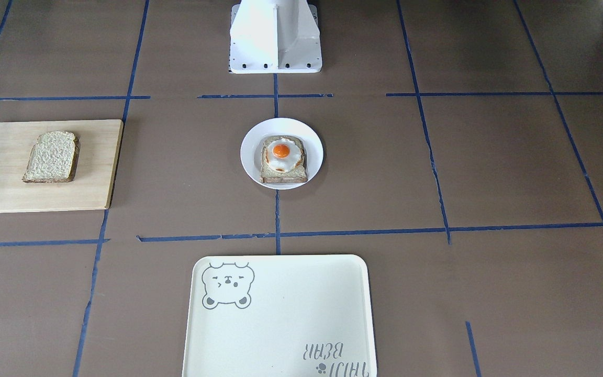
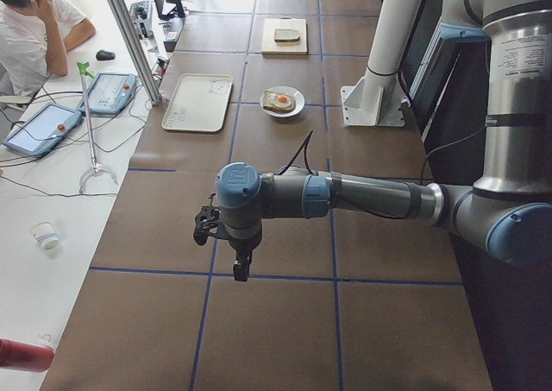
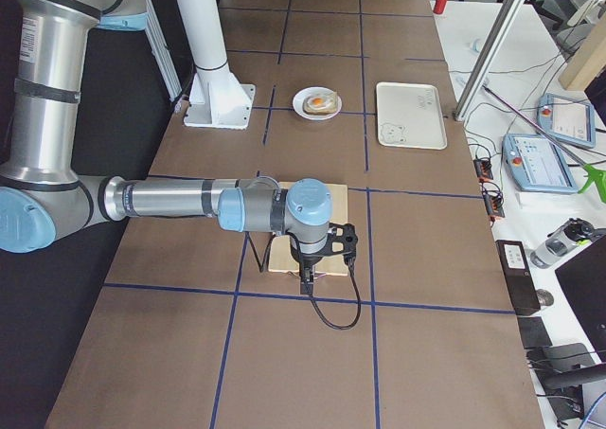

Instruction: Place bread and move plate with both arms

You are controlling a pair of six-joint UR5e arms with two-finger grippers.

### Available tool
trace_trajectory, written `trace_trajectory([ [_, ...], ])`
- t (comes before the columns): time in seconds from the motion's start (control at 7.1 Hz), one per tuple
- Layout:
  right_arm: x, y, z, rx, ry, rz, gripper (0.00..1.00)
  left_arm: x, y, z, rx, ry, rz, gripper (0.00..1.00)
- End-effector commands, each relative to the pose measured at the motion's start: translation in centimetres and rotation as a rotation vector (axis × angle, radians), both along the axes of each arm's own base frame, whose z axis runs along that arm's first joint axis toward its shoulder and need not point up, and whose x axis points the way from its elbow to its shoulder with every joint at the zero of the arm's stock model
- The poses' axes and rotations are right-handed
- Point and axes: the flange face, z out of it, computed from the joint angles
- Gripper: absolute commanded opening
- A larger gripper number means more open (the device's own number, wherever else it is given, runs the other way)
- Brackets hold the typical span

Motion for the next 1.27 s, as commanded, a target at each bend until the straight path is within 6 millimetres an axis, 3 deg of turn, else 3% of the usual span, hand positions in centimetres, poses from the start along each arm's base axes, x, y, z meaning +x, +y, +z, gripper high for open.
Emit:
trace_trajectory([
  [0.0, 0.0, 0.0, -0.1, 0.001, -0.002, 0.0, 1.0, -0.1, 1.4, -0.3, 0.011, -0.029, 0.0, 1.0],
  [0.28, -0.3, 0.0, -0.2, -0.002, -0.032, 0.0, 1.0, -0.2, 1.7, 0.9, -0.01, -0.041, -0.001, 1.0],
  [0.56, -1.4, -0.1, -1.0, 0.009, -0.129, -0.014, 1.0, 0.5, 1.4, 0.5, -0.002, -0.043, 0.013, 1.0],
  [1.13, -8.3, -1.2, -2.4, 0.039, -0.124, -0.065, 1.0, 0.8, 1.3, 0.6, -0.006, -0.045, 0.02, 1.0],
])
